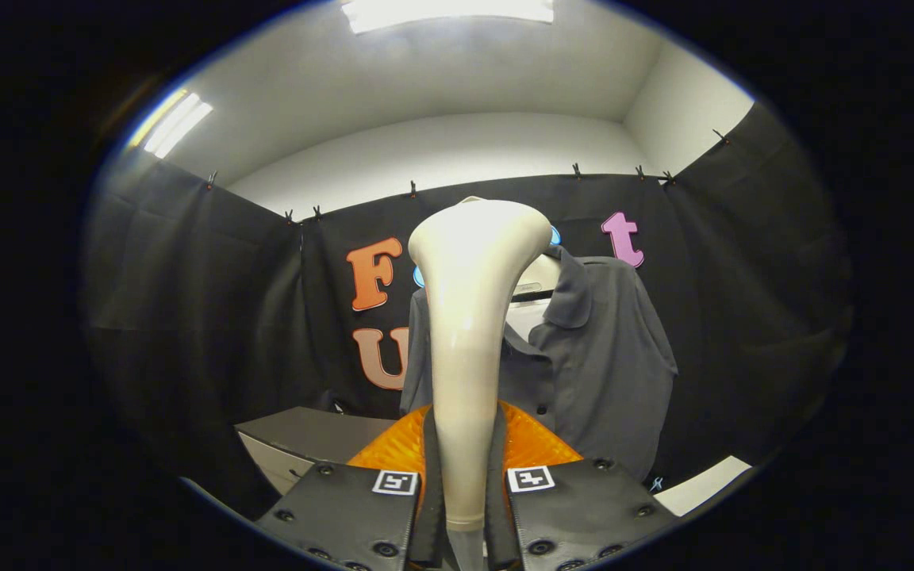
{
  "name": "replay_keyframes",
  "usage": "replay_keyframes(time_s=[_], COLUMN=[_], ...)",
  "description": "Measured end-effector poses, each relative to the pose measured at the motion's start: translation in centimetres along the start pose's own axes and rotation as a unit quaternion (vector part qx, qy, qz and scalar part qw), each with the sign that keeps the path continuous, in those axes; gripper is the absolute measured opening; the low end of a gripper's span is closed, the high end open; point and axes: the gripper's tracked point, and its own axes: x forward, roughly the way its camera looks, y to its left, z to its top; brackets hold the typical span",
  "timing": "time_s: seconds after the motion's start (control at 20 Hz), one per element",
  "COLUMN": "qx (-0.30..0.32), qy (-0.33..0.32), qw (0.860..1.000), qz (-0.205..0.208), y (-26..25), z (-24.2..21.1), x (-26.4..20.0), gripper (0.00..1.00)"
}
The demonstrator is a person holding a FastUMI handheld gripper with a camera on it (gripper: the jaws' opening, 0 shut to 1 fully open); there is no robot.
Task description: Iron the clothes twice with a garment steamer, once on the left side and once on the right side.
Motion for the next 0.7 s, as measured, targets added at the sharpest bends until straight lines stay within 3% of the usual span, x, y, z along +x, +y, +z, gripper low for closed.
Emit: replay_keyframes(time_s=[0.7], qx=[-0.004], qy=[-0.014], qw=[1.0], qz=[-0.014], y=[2.3], z=[-0.2], x=[0.3], gripper=[0.27])
